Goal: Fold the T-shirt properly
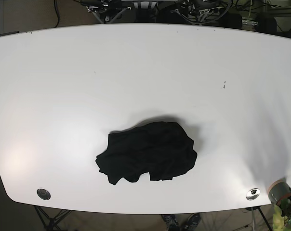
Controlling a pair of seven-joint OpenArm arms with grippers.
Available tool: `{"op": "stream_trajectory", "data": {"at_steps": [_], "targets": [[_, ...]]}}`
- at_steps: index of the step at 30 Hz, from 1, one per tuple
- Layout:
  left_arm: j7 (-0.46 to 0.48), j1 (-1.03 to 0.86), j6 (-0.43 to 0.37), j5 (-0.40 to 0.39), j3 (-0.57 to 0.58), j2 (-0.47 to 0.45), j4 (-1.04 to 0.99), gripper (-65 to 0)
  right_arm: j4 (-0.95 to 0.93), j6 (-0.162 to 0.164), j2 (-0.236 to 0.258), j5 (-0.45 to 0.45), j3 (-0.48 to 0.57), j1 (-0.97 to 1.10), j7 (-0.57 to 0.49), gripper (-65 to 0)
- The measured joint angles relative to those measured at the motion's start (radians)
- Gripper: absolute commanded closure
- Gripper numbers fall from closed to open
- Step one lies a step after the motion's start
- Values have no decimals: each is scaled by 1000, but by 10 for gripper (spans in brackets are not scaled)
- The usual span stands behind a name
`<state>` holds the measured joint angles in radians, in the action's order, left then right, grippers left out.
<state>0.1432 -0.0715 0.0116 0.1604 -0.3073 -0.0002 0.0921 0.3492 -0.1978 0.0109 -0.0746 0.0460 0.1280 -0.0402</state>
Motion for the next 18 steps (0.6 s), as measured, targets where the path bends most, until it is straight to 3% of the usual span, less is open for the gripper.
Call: {"op": "stream_trajectory", "data": {"at_steps": [18], "targets": [[8, -34, -3, -3, 1, -6, 6, -267, -12, 11, 3, 0, 13, -25, -11, -120]]}}
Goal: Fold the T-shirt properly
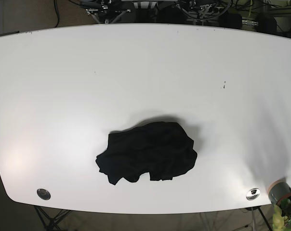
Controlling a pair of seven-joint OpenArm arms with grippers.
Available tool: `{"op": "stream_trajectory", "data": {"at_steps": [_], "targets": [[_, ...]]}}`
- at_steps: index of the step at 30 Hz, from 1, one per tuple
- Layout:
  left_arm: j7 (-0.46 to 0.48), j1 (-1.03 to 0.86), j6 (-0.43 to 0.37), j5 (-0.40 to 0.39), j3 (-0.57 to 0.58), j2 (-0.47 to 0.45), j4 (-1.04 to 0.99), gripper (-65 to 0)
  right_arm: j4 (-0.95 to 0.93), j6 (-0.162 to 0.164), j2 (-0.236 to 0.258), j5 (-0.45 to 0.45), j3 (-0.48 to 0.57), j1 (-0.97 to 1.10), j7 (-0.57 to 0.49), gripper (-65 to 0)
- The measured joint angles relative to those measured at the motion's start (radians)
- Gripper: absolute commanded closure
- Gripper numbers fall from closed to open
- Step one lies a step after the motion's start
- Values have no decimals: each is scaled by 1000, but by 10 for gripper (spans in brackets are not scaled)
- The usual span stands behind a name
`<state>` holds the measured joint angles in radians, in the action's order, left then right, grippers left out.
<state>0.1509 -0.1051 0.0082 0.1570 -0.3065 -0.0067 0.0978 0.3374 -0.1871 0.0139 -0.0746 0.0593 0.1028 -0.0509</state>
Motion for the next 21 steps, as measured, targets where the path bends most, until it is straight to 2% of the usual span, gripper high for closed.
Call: {"op": "stream_trajectory", "data": {"at_steps": [9, 14, 21], "targets": [[-2, -65, 0, 0, 0, 3, 79, -267, 0, 0, 1, 0, 0, 6, -3, -117], [-3, -118, -1, 0, 2, 6, 158, -267, 1, -4, 10, 0, 0, 40, -58, -117], [8, -138, 3, 0, 2, 9, 189, -264, 5, 1, 20, 0, 0, 87, -72, -116]]}}
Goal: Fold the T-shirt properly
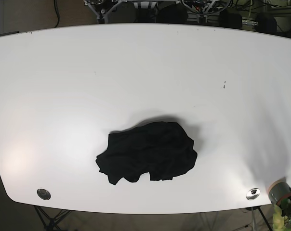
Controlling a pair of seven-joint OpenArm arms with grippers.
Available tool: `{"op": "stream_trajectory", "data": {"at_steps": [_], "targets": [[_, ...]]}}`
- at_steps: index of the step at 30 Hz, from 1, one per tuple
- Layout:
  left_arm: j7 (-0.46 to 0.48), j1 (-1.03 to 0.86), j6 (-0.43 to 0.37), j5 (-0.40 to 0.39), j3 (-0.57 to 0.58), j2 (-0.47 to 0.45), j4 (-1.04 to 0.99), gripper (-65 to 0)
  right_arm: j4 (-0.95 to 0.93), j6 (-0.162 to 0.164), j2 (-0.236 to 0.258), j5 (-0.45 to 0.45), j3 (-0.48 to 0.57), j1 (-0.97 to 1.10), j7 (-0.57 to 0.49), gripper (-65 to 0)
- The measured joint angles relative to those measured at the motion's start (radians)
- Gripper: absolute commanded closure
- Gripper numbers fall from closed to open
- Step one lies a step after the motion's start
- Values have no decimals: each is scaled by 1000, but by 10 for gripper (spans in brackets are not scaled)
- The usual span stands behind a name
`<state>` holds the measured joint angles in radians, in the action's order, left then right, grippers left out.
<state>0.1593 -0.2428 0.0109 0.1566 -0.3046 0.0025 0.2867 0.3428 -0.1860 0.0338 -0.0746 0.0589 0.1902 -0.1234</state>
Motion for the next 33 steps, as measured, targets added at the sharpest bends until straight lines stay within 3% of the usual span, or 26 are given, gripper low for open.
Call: {"op": "stream_trajectory", "data": {"at_steps": [4, 14, 33], "targets": [[53, -67, 0, 0, 0, 9, 66, -264, 106, -5, 6, -3, 0, 63, -11, -116], [56, -214, 6, 0, 4, 53, 242, -264, 279, -3, 33, -7, -1, 221, 0, -116], [52, -651, -2, -15, 34, 121, 882, -264, 731, 1, 111, -8, -8, 567, 3, -116]]}}
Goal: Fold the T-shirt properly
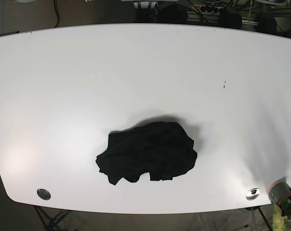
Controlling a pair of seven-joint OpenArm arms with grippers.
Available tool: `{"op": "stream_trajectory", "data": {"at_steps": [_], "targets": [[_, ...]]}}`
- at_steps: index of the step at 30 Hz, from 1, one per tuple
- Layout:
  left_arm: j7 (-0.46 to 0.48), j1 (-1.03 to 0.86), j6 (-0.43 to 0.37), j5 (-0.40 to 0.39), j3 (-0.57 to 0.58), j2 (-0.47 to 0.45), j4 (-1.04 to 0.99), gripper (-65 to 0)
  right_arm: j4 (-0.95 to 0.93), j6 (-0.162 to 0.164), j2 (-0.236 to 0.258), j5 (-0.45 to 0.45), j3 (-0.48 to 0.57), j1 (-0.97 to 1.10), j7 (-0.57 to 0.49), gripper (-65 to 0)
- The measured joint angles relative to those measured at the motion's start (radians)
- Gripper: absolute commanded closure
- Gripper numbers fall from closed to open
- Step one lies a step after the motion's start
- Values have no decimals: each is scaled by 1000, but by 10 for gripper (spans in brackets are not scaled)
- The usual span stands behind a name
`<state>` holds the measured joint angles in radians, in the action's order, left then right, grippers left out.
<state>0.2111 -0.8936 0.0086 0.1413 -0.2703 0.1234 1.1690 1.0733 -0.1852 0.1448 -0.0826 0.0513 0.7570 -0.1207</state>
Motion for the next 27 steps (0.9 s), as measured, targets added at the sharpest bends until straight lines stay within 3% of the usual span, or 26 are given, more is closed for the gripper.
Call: {"op": "stream_trajectory", "data": {"at_steps": [5, 11, 20, 27], "targets": [[-8, -137, -1, -111, 65, 3, 186, -264, 151, -13, 25, -8, 5, 107, 1, -116], [-10, -280, 0, -189, 116, -38, 391, -264, 319, -5, 98, -136, 3, 224, 5, -116], [-18, -399, 2, -206, 118, -40, 635, -264, 535, 6, 216, -291, 2, 366, 4, -116], [-3, -388, 3, -206, 116, -44, 806, -264, 702, -2, 212, -291, -45, 434, 15, -116]]}}
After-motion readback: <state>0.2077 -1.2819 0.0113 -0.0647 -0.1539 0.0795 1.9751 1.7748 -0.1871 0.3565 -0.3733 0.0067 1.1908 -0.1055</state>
